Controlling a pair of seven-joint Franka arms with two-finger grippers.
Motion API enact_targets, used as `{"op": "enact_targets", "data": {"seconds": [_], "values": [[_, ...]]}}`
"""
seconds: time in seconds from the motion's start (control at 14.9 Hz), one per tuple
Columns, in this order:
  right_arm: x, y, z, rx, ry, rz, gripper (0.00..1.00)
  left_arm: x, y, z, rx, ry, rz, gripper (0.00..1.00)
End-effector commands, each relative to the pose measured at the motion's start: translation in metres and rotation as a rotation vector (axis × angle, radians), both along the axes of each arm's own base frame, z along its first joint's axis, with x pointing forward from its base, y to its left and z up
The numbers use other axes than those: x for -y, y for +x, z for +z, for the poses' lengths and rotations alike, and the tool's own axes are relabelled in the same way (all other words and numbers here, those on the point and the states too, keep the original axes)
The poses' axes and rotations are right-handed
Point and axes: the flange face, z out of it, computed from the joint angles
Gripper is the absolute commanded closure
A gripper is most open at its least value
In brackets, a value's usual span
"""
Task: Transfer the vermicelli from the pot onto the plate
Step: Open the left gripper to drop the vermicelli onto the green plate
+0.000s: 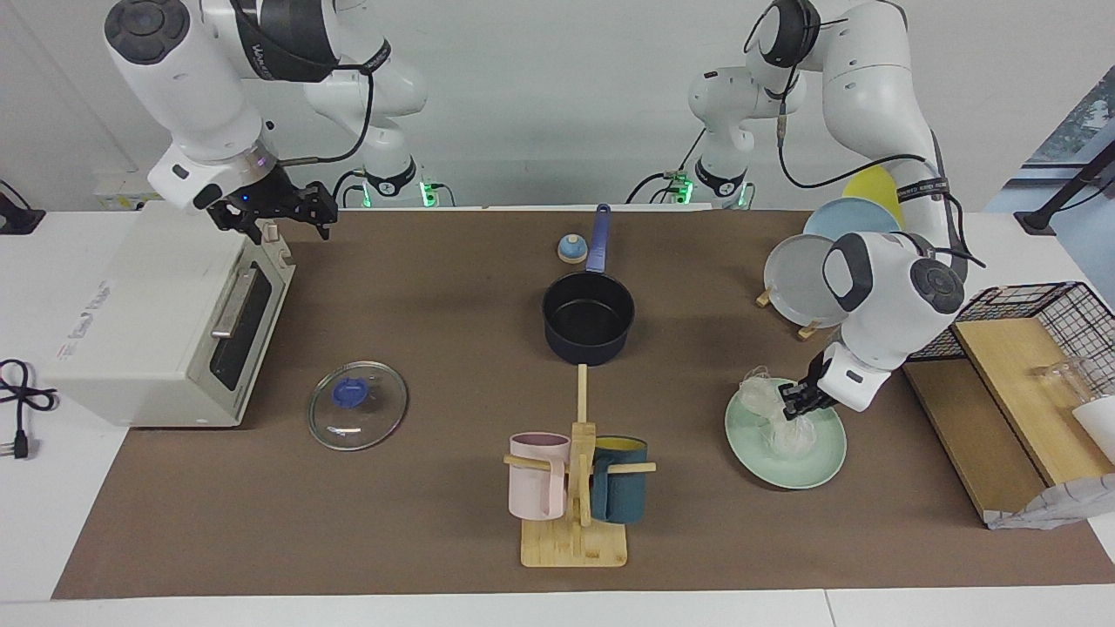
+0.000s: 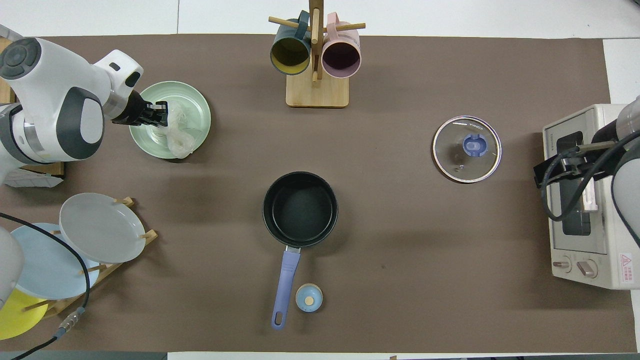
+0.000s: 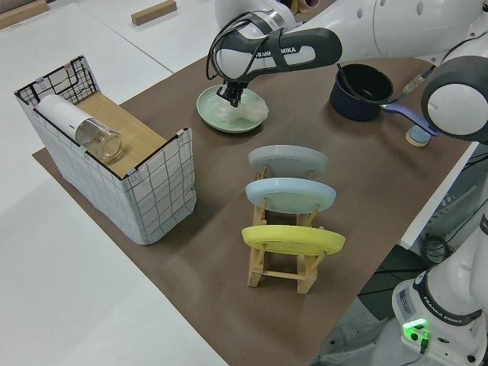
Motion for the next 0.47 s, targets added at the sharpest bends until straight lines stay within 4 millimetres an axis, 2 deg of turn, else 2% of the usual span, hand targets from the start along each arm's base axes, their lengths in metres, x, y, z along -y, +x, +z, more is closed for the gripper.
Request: {"op": "enact_targets", "data": {"seconds": [0.0, 0.13, 0.2, 0.4], "values": [[0.006, -0.004, 0.000, 0.012, 0.029, -0.001, 0.00, -0.002, -0.002, 0.020, -0.005, 0.022, -0.020, 0.00], [0.016, -0.002, 0.001, 0.017, 0.030, -0.021, 0.00, -0.005, -0.007, 0.058, -0.021, 0.027, -0.018, 0.00], [0.015, -0.002, 0.003, 0.023, 0.031, -0.024, 0.00, -0.007, -0.015, 0.087, -0.010, 0.031, -0.016, 0.00], [0.013, -0.008, 0.014, 0.038, 0.031, -0.021, 0.00, -0.020, -0.053, 0.168, -0.033, 0.053, -0.008, 0.00]]}}
